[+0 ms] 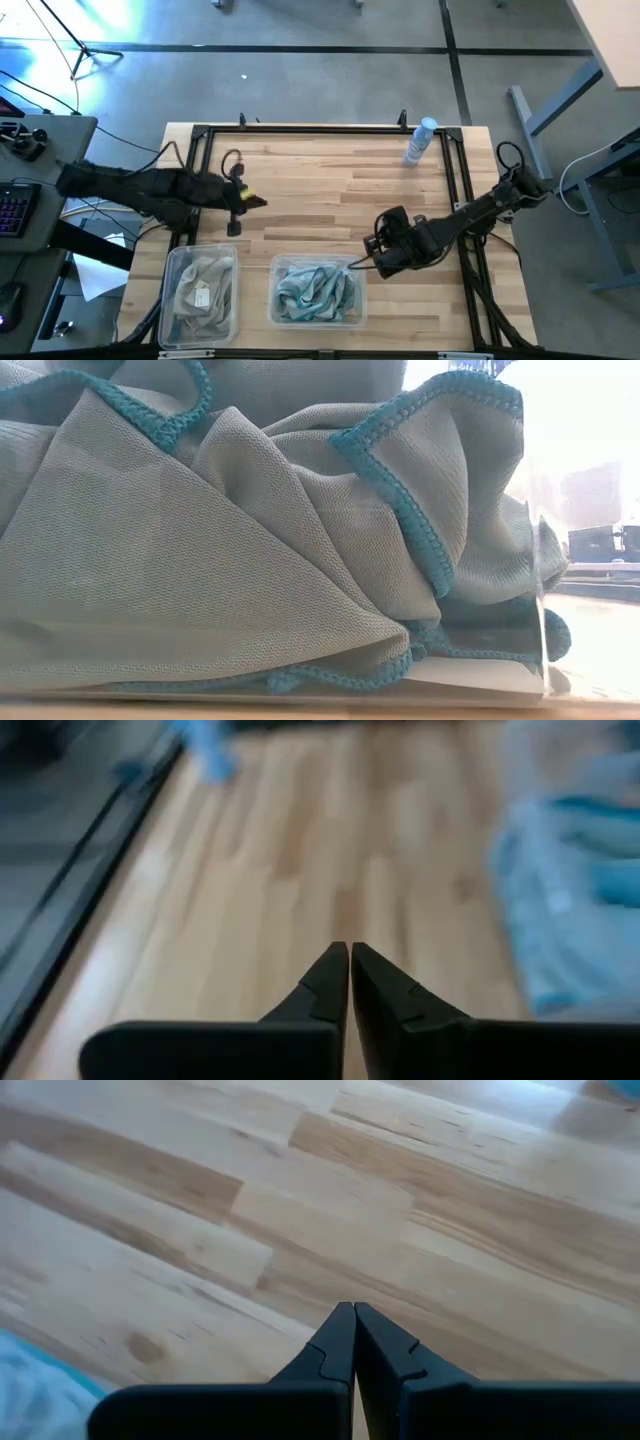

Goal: Sort microfiber towel by color & place in baskets
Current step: Return to Home Position

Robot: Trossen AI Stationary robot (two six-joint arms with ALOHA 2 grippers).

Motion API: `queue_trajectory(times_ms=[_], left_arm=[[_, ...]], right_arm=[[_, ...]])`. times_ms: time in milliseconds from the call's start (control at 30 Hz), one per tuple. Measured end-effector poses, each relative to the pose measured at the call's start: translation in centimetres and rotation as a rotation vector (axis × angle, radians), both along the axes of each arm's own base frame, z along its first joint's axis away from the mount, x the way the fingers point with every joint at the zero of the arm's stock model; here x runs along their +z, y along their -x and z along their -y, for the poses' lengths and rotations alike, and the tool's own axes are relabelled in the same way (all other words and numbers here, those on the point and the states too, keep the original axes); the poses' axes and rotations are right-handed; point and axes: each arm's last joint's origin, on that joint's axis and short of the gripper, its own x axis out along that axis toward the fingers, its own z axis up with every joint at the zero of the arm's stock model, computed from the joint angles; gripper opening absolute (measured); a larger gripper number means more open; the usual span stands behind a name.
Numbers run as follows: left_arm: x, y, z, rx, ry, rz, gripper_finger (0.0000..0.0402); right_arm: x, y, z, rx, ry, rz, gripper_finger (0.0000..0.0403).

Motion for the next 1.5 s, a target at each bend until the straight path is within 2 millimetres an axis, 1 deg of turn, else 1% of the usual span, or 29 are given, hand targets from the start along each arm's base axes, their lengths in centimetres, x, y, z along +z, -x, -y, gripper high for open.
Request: queue_trajectory(times_ms=[67,133,200,300,400,467,567,667,867,1000,1067,1233,1333,1400,1500], left_arm=[[-1.1,0.4,-0.9,-0.113,0.01,0.081,0.0002],[-2.3,0.8,-1.8,-0.175,-0.01,0.15,0.0003],[-3.4,1.3,-2.6,-0.169,-0.006,0.207,0.0001],[-5.0,2.0,-3.6,-0.111,0.024,0.255,0.0001],[-6.7,2.7,-4.3,-0.079,0.068,0.277,0.0],[-7.5,3.0,-4.4,-0.102,0.083,0.303,0.0],[-8.2,3.5,-4.4,-0.176,0.075,0.363,0.0],[-8.4,3.9,-4.5,-0.148,0.145,0.424,0.0],[-8.3,5.0,-3.9,-0.117,0.264,0.444,0.0],[-7.5,5.6,-3.0,-0.181,0.275,0.507,0.0],[-7.7,5.9,-2.7,-0.166,0.269,0.501,0.0],[-10.4,6.4,-2.1,-0.173,0.266,0.484,0.0],[-11.9,6.5,-2.1,-0.18,0.262,0.52,0.0],[-12.5,6.5,-2.1,-0.188,0.254,0.575,0.0],[-12.2,6.7,-2.1,-0.181,0.224,0.61,0.0]], right_arm=[[0.0,-0.4,0.3,-0.017,-0.015,0.026,0.0],[0.0,-0.8,0.5,-0.029,-0.031,0.047,0.0],[0.1,-1.0,0.7,-0.035,-0.038,0.061,0.0],[0.1,-1.2,0.9,-0.042,-0.041,0.066,0.0],[0.1,-1.3,1.1,-0.049,-0.041,0.067,0.0],[0.1,-1.4,1.3,-0.055,-0.041,0.067,0.0],[0.1,-1.4,1.4,-0.06,-0.041,0.066,0.0],[0.1,-1.4,1.5,-0.062,-0.04,0.066,0.0],[0.1,-1.4,1.5,-0.062,-0.039,0.064,0.0],[0.0,-1.3,1.5,-0.061,-0.039,0.052,0.0],[0.0,-1.3,1.5,-0.061,-0.042,0.047,0.0],[0.0,-1.1,1.5,-0.057,-0.047,0.023,0.0],[0.0,-1.0,1.6,-0.057,-0.045,0.014,0.0],[0.0,-1.0,1.6,-0.057,-0.045,0.011,0.0],[-0.1,-1.0,1.5,-0.056,-0.057,0.005,0.0]])
